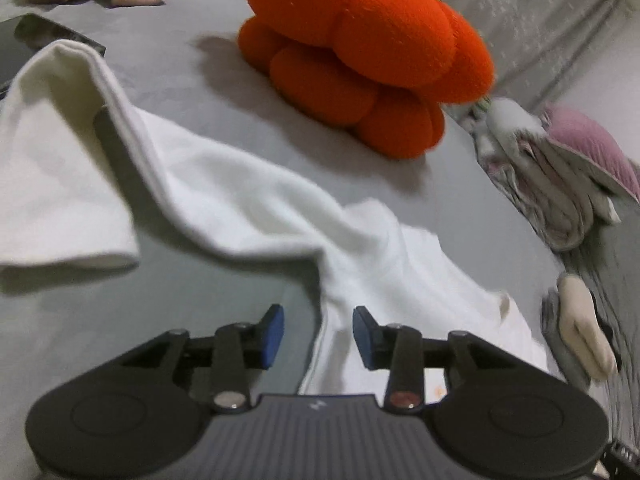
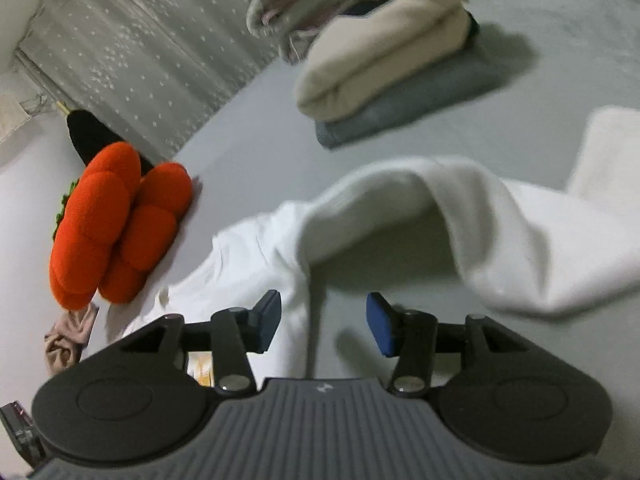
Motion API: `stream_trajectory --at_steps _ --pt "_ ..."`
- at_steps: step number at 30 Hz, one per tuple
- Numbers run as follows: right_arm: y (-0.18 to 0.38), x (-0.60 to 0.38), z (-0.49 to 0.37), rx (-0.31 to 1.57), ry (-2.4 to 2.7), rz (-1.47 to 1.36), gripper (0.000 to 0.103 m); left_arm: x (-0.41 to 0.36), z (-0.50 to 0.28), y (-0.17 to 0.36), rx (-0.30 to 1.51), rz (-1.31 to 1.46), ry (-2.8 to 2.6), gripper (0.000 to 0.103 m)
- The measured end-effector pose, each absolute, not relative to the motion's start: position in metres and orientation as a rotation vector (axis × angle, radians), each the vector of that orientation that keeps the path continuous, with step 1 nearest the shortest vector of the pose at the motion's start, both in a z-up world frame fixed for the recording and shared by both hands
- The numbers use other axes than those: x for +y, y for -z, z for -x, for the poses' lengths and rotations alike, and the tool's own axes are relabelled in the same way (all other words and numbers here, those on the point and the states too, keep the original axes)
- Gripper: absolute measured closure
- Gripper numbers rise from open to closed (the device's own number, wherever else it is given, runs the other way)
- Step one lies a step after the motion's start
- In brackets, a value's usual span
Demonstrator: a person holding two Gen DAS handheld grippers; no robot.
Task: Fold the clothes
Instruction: 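Lay the sleeves across the sweatshirt body with both grippers, then open both grippers and withdraw from the sweatshirt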
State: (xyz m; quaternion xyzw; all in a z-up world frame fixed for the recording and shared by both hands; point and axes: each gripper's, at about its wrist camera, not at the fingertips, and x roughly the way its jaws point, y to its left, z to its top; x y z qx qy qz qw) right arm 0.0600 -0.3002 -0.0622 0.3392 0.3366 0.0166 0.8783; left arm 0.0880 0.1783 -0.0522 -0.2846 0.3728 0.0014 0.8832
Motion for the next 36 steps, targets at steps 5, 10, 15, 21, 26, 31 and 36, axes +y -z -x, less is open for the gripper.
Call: stream_trajectory --at_steps 5,10,15,21,26,31,36 --pt "0.058 -0.300 -0.025 0.768 -0.046 -0.685 0.051 0.183 -0.050 0.053 0.825 0.619 0.059 0.052" --pt "0.053 -0.284 0.013 0.812 -0.057 -0.558 0.040 0.170 -0.017 0.047 0.852 0.569 0.139 0.011" --pt "0.049 -0.270 0.045 0.820 -0.053 -0.487 0.010 0.160 0.017 0.047 0.874 0.493 0.160 0.001" --pt "0.053 -0.264 0.081 0.802 -0.053 -0.470 0.003 0.168 0.051 0.049 0.882 0.532 0.189 0.001" --pt "0.056 -0.266 0.108 0.770 -0.037 -0.512 0.002 0.178 0.080 0.051 0.874 0.616 0.186 0.001" --pt "0.060 -0.267 0.129 0.754 0.002 -0.589 0.001 0.187 0.109 0.060 0.834 0.723 0.189 0.001" --pt "0.061 -0.278 0.151 0.742 -0.011 -0.726 0.001 0.198 0.129 0.066 0.820 0.833 0.220 0.004"
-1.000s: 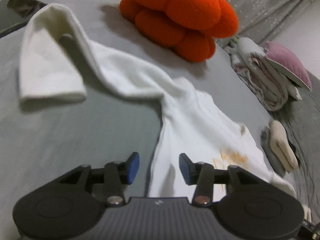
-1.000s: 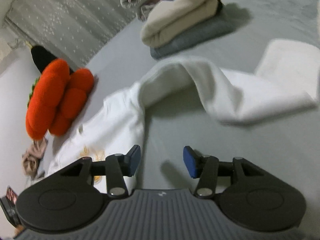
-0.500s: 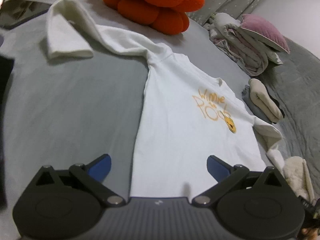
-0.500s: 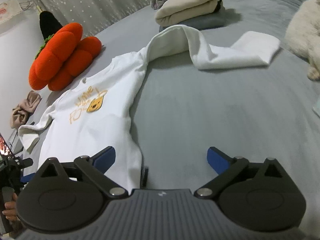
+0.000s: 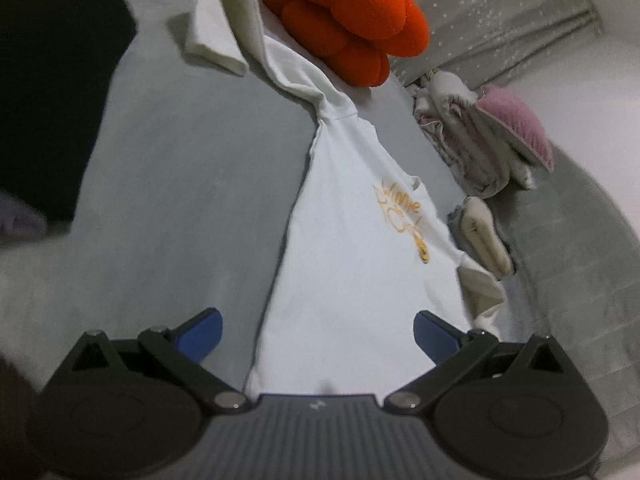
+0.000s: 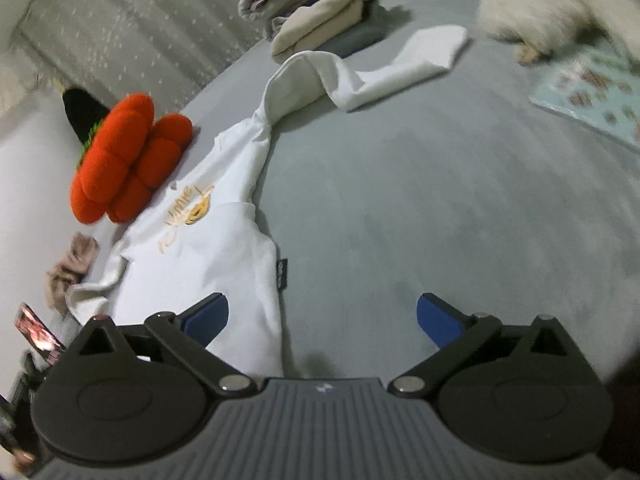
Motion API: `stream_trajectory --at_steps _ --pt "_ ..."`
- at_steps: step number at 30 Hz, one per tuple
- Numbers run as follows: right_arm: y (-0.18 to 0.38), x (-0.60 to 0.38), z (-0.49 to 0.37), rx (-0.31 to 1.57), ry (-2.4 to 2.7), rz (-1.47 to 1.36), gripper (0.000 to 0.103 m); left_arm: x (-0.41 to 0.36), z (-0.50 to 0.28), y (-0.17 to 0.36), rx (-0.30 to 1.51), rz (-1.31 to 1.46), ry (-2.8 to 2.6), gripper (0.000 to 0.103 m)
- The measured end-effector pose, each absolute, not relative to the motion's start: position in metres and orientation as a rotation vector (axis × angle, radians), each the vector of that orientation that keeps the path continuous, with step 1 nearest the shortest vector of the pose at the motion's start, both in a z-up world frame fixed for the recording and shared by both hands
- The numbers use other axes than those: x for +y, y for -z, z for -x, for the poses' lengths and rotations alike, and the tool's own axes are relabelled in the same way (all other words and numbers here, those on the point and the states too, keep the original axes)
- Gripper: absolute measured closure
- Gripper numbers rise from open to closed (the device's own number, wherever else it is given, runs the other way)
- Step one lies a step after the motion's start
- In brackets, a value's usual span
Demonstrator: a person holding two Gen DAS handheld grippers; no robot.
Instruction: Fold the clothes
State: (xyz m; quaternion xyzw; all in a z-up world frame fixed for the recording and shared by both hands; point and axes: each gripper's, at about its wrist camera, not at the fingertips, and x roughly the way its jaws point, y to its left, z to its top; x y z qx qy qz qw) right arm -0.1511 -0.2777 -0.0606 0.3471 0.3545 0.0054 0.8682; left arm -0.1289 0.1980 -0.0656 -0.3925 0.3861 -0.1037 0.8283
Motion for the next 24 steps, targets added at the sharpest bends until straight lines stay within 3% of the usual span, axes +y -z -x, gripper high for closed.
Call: stream_trajectory --at_steps 7,12,14,18,24 --pt "0.070 -0.298 0.170 0.745 -0.110 -1.051 0.003 0.212 0.137 0.076 0.836 0.957 0.240 0.017" --pt "0.084 -0.295 0.172 0.763 -0.166 -1.180 0.014 0.210 0.135 0.075 0.853 0.930 0.233 0.027" --pt "0.084 -0.292 0.171 0.769 -0.168 -1.182 0.017 0.205 0.135 0.074 0.859 0.893 0.223 0.035" --pt "0.077 -0.284 0.165 0.785 -0.130 -1.125 0.031 0.199 0.134 0.072 0.867 0.823 0.187 0.050" --pt "0.070 -0.268 0.157 0.776 -0.066 -1.022 0.043 0.187 0.133 0.066 0.873 0.693 0.149 0.061"
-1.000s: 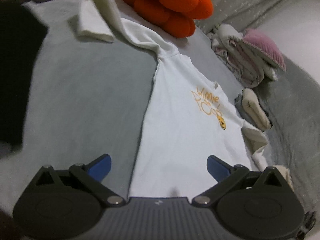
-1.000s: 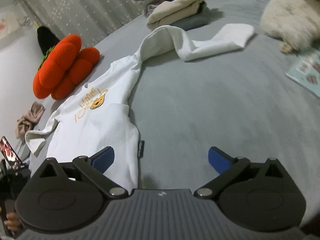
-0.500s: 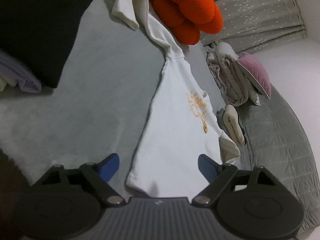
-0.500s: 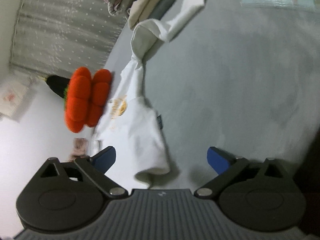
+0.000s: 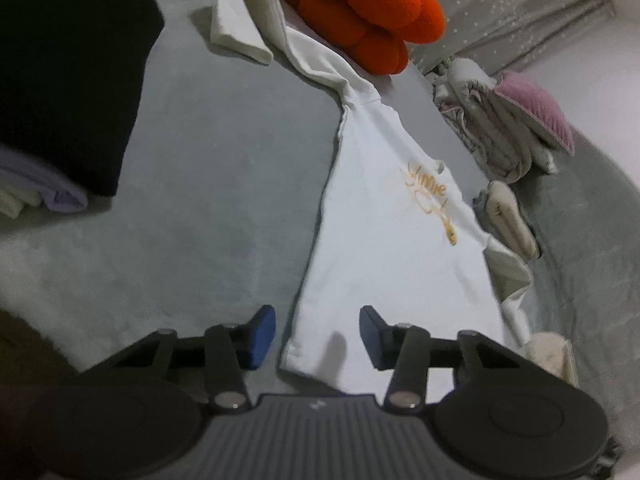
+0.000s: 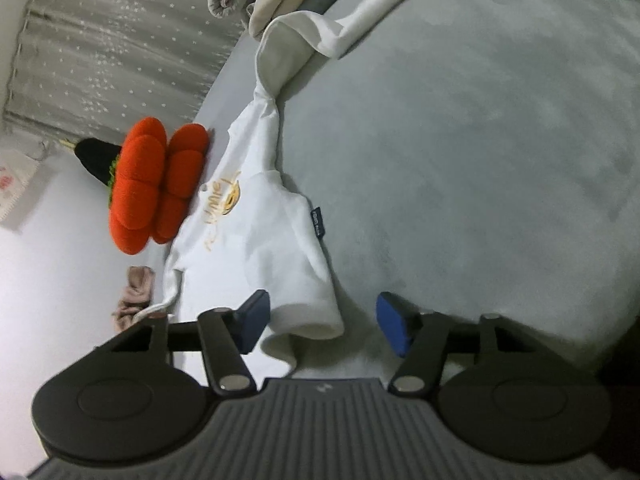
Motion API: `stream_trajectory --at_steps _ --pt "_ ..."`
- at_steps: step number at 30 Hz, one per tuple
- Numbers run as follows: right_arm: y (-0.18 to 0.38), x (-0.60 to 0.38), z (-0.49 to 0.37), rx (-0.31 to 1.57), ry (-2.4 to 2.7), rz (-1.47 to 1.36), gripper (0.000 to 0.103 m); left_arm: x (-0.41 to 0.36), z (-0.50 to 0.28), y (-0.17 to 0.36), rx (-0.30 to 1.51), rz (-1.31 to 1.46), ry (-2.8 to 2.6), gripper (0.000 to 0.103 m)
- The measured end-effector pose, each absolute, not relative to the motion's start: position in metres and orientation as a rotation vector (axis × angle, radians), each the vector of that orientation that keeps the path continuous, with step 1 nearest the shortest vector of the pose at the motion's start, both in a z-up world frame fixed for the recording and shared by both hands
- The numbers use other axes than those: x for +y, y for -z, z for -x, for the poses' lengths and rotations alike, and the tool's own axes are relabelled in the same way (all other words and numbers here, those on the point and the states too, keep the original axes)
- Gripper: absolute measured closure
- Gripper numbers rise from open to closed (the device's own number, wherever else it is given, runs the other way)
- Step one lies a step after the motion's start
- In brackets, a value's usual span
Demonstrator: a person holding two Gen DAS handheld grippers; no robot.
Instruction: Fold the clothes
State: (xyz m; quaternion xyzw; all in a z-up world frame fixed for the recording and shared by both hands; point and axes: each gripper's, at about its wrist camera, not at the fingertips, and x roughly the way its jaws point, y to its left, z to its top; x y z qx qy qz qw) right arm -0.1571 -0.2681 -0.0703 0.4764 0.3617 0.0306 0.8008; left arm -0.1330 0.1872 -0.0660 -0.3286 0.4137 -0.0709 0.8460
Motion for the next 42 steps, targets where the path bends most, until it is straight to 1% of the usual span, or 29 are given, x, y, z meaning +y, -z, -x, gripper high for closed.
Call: stream_trajectory --at_steps 1,2,3,4,5,7,13,19,22,25,26,27,28,29,33,37,40,42 --pt "0.069 -0.266 0.156 0.773 -0.056 -1.007 0.043 0.185 0.133 0.065 0.872 0.665 0.139 0.062" --pt "0.070 -0.266 0.156 0.769 -0.050 -1.004 0.044 0.181 0.134 0.064 0.871 0.620 0.122 0.070" --pt "0.071 -0.268 0.158 0.764 -0.046 -1.012 0.044 0.176 0.134 0.062 0.870 0.569 0.103 0.085" --pt "0.072 -0.269 0.158 0.762 -0.042 -1.016 0.044 0.172 0.134 0.062 0.868 0.515 0.084 0.091" --pt "0.072 -0.269 0.158 0.761 -0.038 -1.013 0.044 0.168 0.134 0.062 0.863 0.467 0.072 0.095" --pt "0.070 -0.265 0.158 0.763 -0.030 -0.981 0.044 0.163 0.137 0.060 0.846 0.429 0.054 0.099" --pt "0.060 -0.252 0.155 0.763 -0.004 -0.849 0.044 0.171 0.153 0.040 0.765 0.441 0.032 0.100" --pt "0.060 -0.240 0.147 0.773 0.005 -0.751 0.044 0.176 0.148 0.056 0.821 0.438 0.000 0.099" --pt "0.059 -0.225 0.145 0.777 0.012 -0.628 0.046 0.170 0.148 0.059 0.816 0.397 -0.003 0.099" --pt "0.058 -0.201 0.143 0.780 0.037 -0.413 0.058 0.167 0.147 0.057 0.821 0.380 -0.007 0.098" --pt "0.058 -0.194 0.143 0.776 0.047 -0.350 0.064 0.166 0.147 0.057 0.823 0.379 -0.008 0.098" --pt "0.059 -0.188 0.143 0.769 0.056 -0.292 0.074 0.166 0.147 0.056 0.825 0.379 -0.009 0.098" --pt "0.060 -0.182 0.144 0.763 0.056 -0.247 0.080 0.166 0.147 0.055 0.827 0.377 -0.008 0.099" --pt "0.060 -0.180 0.144 0.762 0.049 -0.231 0.094 0.167 0.148 0.053 0.826 0.377 -0.007 0.099" --pt "0.046 -0.187 0.146 0.749 0.042 -0.250 0.095 0.168 0.154 0.037 0.786 0.383 0.019 0.100" --pt "0.011 -0.200 0.157 0.672 0.044 -0.247 0.096 0.170 0.161 0.017 0.747 0.409 0.069 0.100" --pt "-0.008 -0.202 0.168 0.646 0.026 -0.226 0.096 0.167 0.165 0.014 0.756 0.370 0.081 0.100" --pt "-0.010 -0.197 0.173 0.653 0.015 -0.195 0.096 0.167 0.164 0.020 0.784 0.351 0.079 0.100"
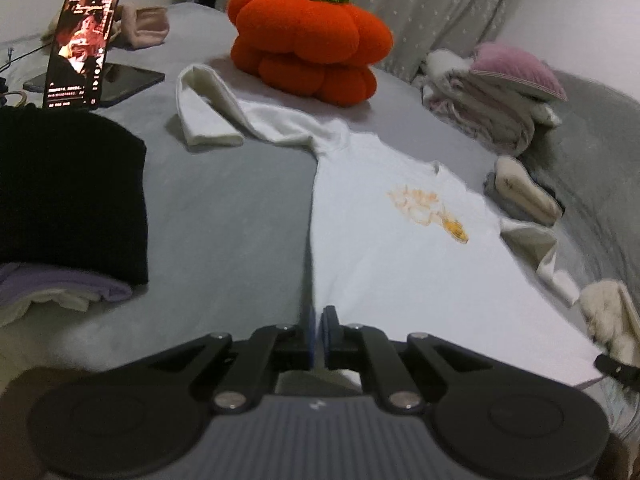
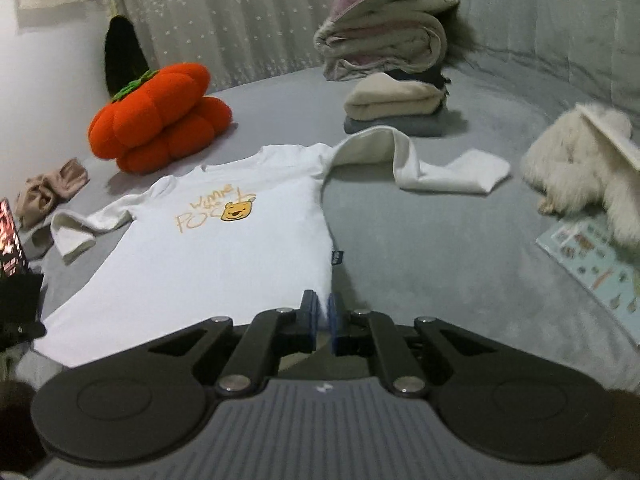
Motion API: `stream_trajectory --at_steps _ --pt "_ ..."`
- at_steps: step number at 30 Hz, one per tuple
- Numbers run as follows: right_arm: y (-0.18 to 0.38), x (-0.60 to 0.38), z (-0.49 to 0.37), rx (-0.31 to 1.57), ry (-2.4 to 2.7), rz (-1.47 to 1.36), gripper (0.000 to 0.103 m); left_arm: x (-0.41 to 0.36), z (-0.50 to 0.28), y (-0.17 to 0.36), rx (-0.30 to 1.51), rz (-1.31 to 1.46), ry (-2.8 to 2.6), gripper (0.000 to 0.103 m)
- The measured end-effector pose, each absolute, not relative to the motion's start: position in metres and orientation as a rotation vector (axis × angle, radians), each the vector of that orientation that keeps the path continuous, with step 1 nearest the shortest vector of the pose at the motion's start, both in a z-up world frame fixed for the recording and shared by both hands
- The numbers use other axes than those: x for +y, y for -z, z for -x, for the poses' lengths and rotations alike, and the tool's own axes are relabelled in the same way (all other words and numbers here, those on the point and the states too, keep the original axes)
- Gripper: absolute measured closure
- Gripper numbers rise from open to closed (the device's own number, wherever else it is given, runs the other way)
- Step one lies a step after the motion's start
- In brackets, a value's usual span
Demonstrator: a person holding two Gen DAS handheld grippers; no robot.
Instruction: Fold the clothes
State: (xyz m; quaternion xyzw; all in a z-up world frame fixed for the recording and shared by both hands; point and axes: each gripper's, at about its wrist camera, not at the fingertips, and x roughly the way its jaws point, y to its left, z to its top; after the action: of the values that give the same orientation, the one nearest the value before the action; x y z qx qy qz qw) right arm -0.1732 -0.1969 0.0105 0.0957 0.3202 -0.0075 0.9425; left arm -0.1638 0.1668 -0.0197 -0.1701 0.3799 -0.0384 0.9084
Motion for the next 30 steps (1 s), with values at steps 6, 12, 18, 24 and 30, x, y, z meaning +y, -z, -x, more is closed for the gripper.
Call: stream_trajectory --at_steps 6,12,18,24,30 --pt "0.035 -0.184 0.166 0.792 0.029 -0.121 0.096 0.172 0.157 0.054 0.873 0.343 0.058 0.099" --pt "0.051 -0.186 0.165 0.814 0.022 -0.108 0.086 0.177 0.154 0.049 0.888 0.341 0.088 0.086" --pt "0.041 -0.191 0.164 0.742 0.032 -0.112 0.051 0.170 0.146 0.044 0.850 0.340 0.110 0.042" --pt "0.036 -0.176 0.145 0.642 0.004 -0.045 0.046 0.135 0.130 0.032 0.748 0.196 0.127 0.021" --pt "0.042 -0.148 0.099 0.514 -0.098 0.011 0.046 0.096 0.098 0.024 0.561 0.094 0.192 0.011"
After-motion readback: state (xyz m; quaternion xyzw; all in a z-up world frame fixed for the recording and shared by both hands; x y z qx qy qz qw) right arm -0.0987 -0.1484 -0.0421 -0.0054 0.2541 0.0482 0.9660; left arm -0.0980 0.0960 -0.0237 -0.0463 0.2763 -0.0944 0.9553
